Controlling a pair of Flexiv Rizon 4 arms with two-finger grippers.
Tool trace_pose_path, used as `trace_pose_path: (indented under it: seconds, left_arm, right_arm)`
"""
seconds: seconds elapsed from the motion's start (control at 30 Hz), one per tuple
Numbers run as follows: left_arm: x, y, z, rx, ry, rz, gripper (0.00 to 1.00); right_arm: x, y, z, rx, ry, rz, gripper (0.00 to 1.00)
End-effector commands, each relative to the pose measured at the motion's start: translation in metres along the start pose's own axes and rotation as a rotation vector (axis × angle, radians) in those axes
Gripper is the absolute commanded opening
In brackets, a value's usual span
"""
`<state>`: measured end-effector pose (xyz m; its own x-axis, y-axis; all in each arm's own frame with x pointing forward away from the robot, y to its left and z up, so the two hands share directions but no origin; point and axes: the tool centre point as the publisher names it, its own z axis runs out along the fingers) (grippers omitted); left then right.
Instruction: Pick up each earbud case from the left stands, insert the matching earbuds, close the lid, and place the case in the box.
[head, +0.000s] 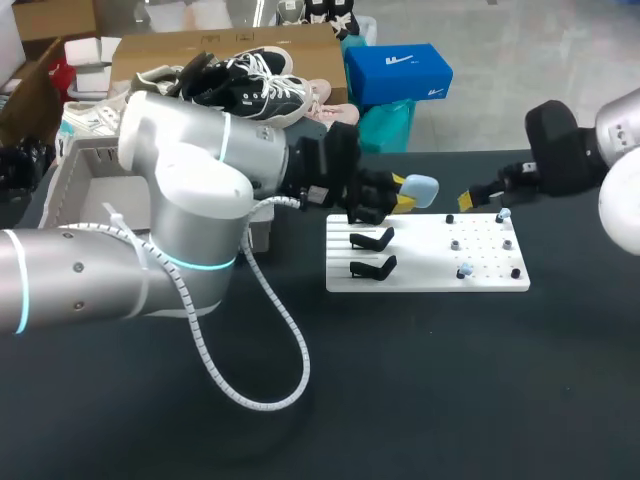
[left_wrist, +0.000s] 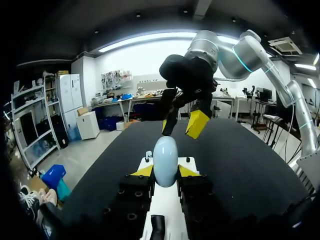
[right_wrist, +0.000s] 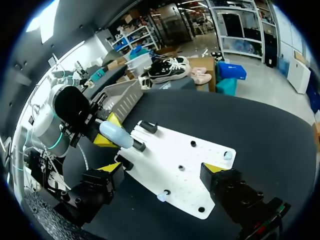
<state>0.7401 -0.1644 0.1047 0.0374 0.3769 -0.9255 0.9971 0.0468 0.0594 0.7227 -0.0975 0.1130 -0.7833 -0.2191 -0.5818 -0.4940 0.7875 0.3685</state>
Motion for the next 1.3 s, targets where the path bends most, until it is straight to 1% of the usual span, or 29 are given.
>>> trace_pose_path:
  seconds: [0.03,0.3,0.53,0.77,1.0,1.3]
  left_arm:
    - [-0.003,0.010,0.010,0.024,0.010,0.001,0.00]
    - [-0.006,0.013,0.018,0.036,0.012,0.004,0.00]
    - [-0.002,0.011,0.023,0.061,0.016,0.002,0.00]
    - [-0.002,0.008,0.022,0.078,-0.003,0.007,0.00]
    - [-0.001,0.004,0.021,0.089,-0.005,0.018,0.00]
    - [0.004,0.000,0.019,0.104,-0.010,0.017,0.00]
  right_arm:
    - [-0.004,0.000,0.006,-0.072,0.004,-0.006,1.00]
    - [-0.008,0.007,0.012,-0.085,0.012,-0.027,1.00]
    - [-0.014,0.007,0.016,-0.091,0.011,-0.032,1.00]
    - [-0.018,0.006,0.019,-0.096,0.006,-0.029,1.00]
    - [-0.022,0.007,0.021,-0.098,0.001,-0.030,1.00]
    - [-0.028,0.010,0.017,-0.090,-0.012,-0.039,1.00]
